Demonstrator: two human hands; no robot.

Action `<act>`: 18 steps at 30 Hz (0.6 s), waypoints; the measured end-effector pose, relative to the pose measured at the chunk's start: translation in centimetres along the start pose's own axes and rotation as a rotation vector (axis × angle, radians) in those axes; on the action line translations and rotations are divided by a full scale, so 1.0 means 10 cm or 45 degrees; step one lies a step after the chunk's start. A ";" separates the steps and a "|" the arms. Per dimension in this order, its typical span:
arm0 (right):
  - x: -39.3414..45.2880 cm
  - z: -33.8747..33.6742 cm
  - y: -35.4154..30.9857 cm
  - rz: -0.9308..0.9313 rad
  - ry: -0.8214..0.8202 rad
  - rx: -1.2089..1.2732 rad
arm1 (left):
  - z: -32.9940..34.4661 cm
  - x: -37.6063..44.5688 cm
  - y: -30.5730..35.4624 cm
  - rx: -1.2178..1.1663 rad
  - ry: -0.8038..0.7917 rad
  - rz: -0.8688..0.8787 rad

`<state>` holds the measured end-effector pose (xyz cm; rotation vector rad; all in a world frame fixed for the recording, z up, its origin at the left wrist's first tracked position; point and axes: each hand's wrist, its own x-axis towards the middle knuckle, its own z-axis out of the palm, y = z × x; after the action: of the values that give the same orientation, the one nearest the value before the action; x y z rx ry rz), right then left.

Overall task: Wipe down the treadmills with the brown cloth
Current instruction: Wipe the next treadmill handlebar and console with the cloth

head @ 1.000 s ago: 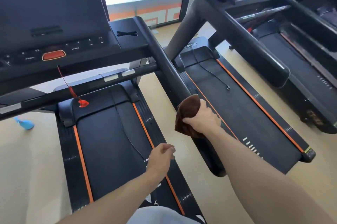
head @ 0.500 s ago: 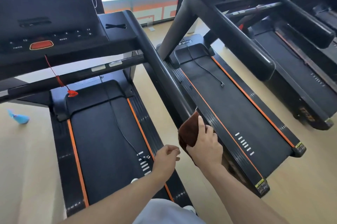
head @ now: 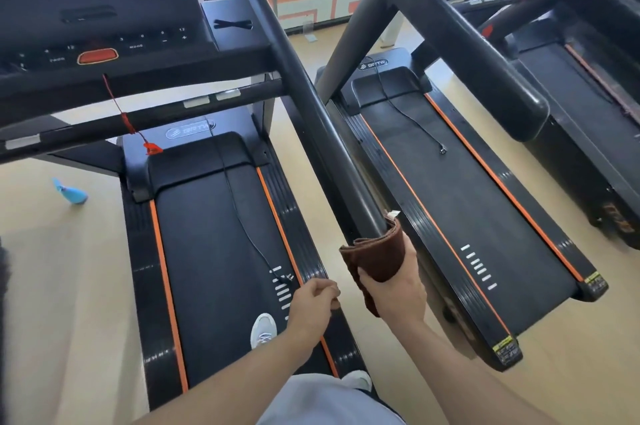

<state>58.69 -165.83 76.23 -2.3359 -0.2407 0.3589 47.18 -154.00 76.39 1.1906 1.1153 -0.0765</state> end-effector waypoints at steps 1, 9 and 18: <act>0.00 -0.01 0.02 -0.004 -0.021 0.006 | 0.00 0.01 -0.01 -0.001 -0.011 -0.004; 0.06 -0.11 0.17 0.148 -0.236 0.077 | 0.10 0.24 0.14 0.139 -0.303 0.004; -0.20 0.04 0.31 0.471 -0.165 0.412 | 0.15 0.45 0.15 0.156 -0.555 -0.207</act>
<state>56.86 -168.34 74.12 -2.0312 0.1823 0.6780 51.20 -152.33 74.12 1.1202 0.8260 -0.5121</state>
